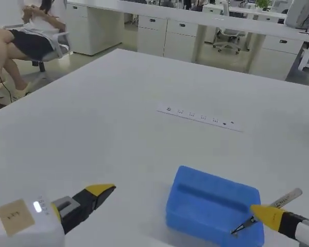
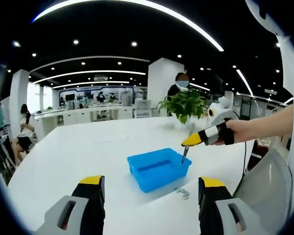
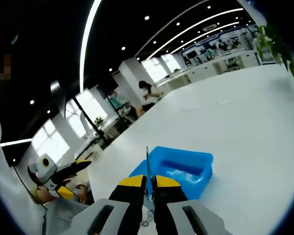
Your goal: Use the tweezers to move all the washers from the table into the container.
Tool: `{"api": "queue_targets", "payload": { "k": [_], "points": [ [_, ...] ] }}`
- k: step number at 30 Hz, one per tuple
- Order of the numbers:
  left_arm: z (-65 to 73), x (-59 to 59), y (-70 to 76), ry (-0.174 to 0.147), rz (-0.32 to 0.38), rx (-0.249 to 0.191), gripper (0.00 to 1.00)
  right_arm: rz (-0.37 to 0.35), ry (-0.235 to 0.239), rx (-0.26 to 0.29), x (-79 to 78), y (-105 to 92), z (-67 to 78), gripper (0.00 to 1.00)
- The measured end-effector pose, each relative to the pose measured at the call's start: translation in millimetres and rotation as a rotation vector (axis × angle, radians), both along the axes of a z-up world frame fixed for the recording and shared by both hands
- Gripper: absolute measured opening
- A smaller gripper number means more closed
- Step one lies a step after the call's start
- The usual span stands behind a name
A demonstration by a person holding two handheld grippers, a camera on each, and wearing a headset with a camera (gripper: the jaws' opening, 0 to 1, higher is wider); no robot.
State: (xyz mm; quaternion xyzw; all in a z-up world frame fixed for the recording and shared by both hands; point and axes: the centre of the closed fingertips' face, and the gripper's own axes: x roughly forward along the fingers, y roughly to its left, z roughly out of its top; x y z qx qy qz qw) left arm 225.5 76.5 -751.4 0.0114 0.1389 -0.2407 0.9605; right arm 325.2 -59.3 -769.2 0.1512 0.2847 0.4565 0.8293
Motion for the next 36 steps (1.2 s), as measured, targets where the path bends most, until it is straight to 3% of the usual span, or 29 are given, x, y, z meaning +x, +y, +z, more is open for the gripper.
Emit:
{"api": "queue_targets", "payload": {
  "k": [2, 8, 18, 26, 36],
  "points": [
    [0.7, 0.0, 1.2, -0.001, 0.005, -0.006, 0.79, -0.029, -0.033, -0.033, 10.7, -3.4, -3.5, 0.03],
    [0.1, 0.3, 3.1, 0.003, 0.011, -0.013, 0.78, -0.054, -0.030, -0.091, 24.8, -6.0, -17.9, 0.03],
    [-2.4, -0.5, 1.8, 0.013, 0.002, -0.003, 0.76, -0.024, -0.081, -0.236, 37.9, -5.8, -43.1, 0.03],
    [-2.8, -0.3, 1.7, 0.015, 0.001, -0.003, 0.76, 0.010, -0.124, -0.302, 39.2, -6.0, -51.6, 0.03],
    [-4.3, -0.1, 1.6, 0.021, -0.001, 0.004, 0.75, 0.047, -0.162, -0.325, 39.7, -2.9, -55.4, 0.03]
  ]
}}
